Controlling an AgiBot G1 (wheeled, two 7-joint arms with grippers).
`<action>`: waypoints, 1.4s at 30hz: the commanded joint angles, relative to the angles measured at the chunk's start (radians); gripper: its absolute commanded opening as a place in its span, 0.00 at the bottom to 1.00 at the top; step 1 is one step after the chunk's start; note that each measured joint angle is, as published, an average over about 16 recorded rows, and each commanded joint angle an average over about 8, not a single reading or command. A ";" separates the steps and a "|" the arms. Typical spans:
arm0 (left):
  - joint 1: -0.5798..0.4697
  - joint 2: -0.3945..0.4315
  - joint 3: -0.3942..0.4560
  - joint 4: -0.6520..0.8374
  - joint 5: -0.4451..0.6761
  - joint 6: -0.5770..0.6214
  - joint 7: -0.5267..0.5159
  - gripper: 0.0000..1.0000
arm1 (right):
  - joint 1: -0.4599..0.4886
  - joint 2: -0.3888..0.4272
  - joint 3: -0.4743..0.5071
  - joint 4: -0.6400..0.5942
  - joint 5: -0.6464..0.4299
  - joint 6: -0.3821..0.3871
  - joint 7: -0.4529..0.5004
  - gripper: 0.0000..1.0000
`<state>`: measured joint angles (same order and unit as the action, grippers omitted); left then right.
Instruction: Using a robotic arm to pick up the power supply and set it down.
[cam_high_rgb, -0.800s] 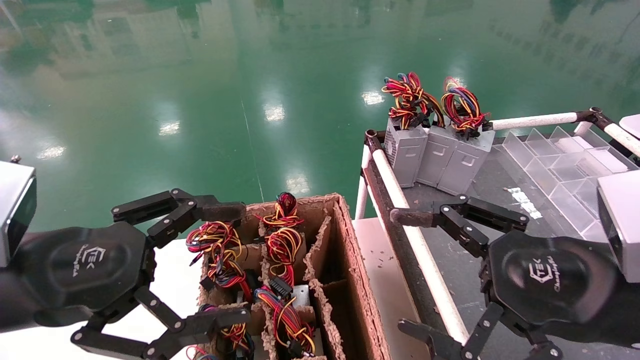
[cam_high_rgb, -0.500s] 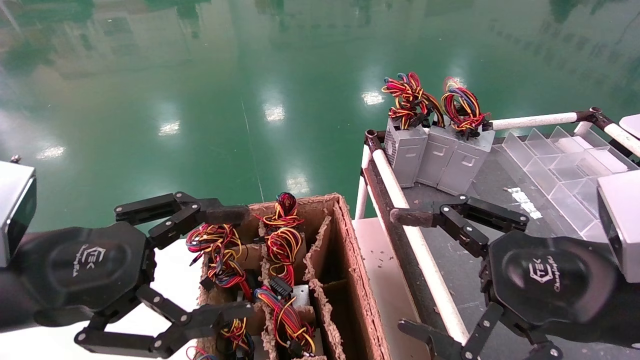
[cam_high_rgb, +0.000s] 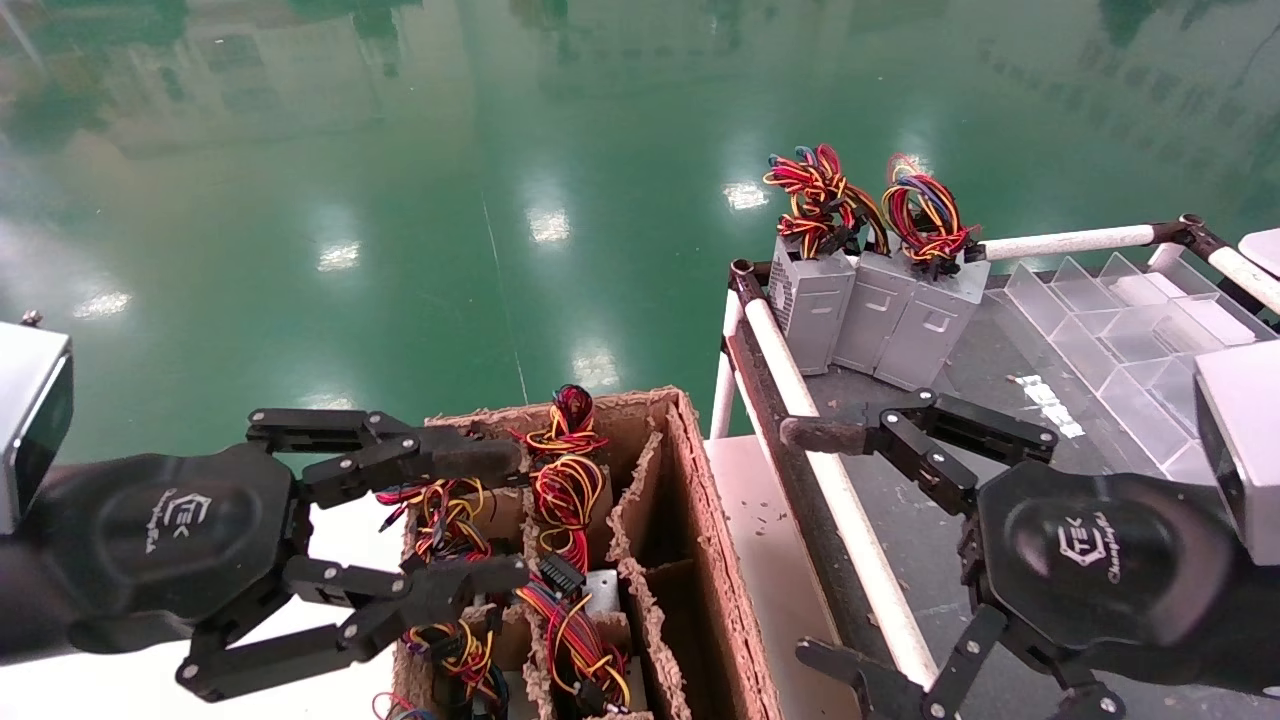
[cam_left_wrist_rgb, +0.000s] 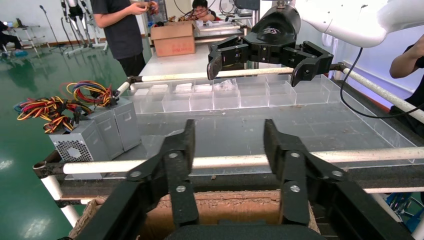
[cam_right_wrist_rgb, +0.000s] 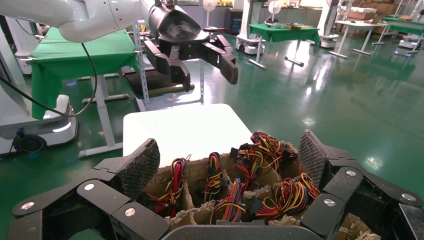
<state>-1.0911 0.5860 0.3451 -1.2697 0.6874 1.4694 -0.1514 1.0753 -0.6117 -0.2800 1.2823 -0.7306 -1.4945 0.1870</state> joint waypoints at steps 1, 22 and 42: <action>0.000 0.000 0.000 0.000 0.000 0.000 0.000 0.00 | 0.000 0.000 0.000 0.000 0.000 0.000 0.000 1.00; 0.000 0.000 0.000 0.000 0.000 0.000 0.000 0.45 | 0.000 0.000 0.000 0.000 0.000 0.000 0.000 1.00; 0.000 0.000 0.000 0.000 0.000 0.000 0.000 1.00 | 0.006 -0.060 -0.058 -0.040 -0.093 0.052 0.019 1.00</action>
<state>-1.0912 0.5861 0.3453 -1.2694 0.6873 1.4695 -0.1513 1.0865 -0.6760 -0.3437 1.2359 -0.8184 -1.4610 0.2102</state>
